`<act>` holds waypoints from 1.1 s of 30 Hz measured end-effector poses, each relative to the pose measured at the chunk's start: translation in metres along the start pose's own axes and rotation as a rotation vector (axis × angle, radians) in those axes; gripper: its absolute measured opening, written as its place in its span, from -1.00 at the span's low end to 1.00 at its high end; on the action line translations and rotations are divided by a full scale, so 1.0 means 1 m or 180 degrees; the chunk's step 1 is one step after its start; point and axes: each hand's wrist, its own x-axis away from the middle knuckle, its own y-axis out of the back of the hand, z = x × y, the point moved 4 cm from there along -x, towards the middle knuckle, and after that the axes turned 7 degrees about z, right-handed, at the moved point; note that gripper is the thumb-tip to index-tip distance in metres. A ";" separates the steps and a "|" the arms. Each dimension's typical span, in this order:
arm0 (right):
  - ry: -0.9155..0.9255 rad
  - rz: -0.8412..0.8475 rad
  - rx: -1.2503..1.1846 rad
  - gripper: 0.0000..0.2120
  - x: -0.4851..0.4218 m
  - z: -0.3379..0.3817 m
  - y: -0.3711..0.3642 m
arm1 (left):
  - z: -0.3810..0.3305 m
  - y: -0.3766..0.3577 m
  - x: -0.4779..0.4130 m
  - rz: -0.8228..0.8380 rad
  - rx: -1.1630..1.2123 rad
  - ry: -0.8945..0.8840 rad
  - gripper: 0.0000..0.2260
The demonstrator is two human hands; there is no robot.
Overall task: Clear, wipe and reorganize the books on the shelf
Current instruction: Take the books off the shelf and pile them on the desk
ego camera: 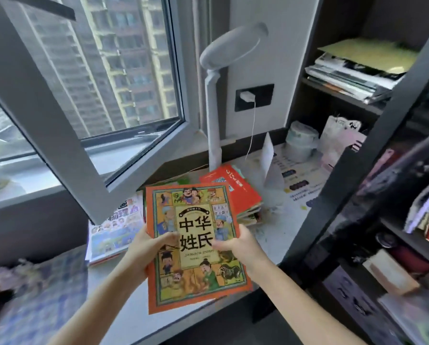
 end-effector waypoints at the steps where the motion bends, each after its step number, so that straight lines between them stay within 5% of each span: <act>1: -0.0039 -0.0179 -0.0018 0.02 -0.008 0.005 0.008 | -0.001 -0.006 -0.013 0.0045 0.0039 0.0048 -0.65; 5: -0.0063 -0.0857 0.0403 -0.10 -0.039 0.032 0.049 | -0.006 -0.040 -0.067 0.0077 0.0231 0.0132 -0.73; 11: -0.0145 -0.1714 0.1886 -0.63 -0.053 0.088 0.100 | -0.002 -0.086 -0.139 0.0205 0.0545 0.0504 -0.72; 15: -0.0045 -0.2557 0.2666 -0.75 -0.061 0.115 0.126 | -0.008 -0.124 -0.186 0.0625 0.0164 0.0720 -0.77; 18: -0.0231 -0.3184 0.2990 -0.61 -0.071 0.121 0.148 | -0.009 -0.150 -0.217 0.1120 -0.0274 0.0675 -0.76; 22: -0.0579 -0.3868 0.2566 -0.58 -0.087 0.118 0.187 | -0.016 -0.161 -0.248 0.1197 -0.0642 0.0418 -0.94; 29: -0.0600 -0.4507 0.0262 -0.74 -0.108 0.066 0.224 | -0.034 -0.168 -0.282 0.1314 -0.0548 0.0412 -0.86; 33: -0.0631 -0.4724 -0.0213 -0.70 -0.106 0.051 0.231 | -0.037 -0.167 -0.294 0.1363 -0.0535 0.0433 -0.92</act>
